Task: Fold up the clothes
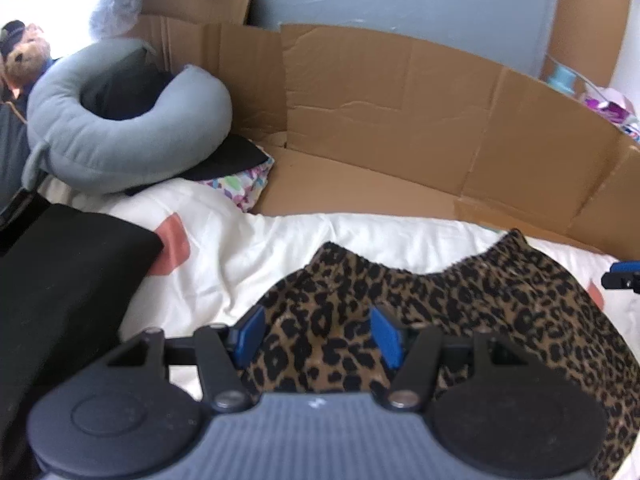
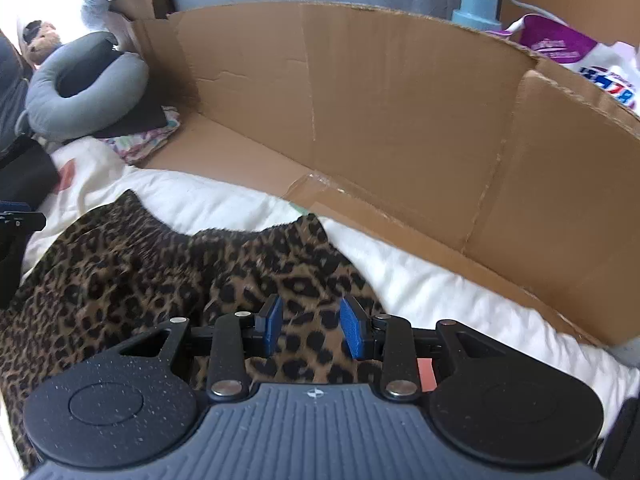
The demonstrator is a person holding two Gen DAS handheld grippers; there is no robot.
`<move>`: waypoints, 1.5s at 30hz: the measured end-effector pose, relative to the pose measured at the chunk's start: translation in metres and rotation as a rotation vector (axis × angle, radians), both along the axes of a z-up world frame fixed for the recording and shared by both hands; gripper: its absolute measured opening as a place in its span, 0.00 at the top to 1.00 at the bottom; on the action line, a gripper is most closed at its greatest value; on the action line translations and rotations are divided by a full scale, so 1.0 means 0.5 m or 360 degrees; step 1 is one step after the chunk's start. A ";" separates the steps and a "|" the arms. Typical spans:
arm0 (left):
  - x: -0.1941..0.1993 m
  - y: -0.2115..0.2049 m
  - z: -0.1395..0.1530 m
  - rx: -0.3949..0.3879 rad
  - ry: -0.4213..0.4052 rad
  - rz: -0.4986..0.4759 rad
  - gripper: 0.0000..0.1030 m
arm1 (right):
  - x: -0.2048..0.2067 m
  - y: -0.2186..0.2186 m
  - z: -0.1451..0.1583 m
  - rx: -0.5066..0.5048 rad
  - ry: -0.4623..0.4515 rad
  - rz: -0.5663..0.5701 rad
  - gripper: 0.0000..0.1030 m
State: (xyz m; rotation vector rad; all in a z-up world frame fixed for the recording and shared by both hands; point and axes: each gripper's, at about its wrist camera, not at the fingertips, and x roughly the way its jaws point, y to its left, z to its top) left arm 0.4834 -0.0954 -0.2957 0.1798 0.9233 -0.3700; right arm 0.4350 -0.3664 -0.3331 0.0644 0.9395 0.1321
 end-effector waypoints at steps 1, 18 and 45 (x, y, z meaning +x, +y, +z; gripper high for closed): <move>-0.013 0.004 0.005 -0.0011 0.0006 -0.0003 0.40 | -0.014 0.002 0.004 0.0008 0.0000 0.0003 0.63; -0.243 0.113 0.034 -0.0194 0.0203 0.0078 0.35 | -0.283 0.035 -0.007 0.0138 0.0010 -0.0012 0.47; -0.460 0.108 -0.185 -0.0238 0.0398 -0.0021 0.50 | -0.464 0.086 -0.165 -0.0039 0.0059 0.0086 0.48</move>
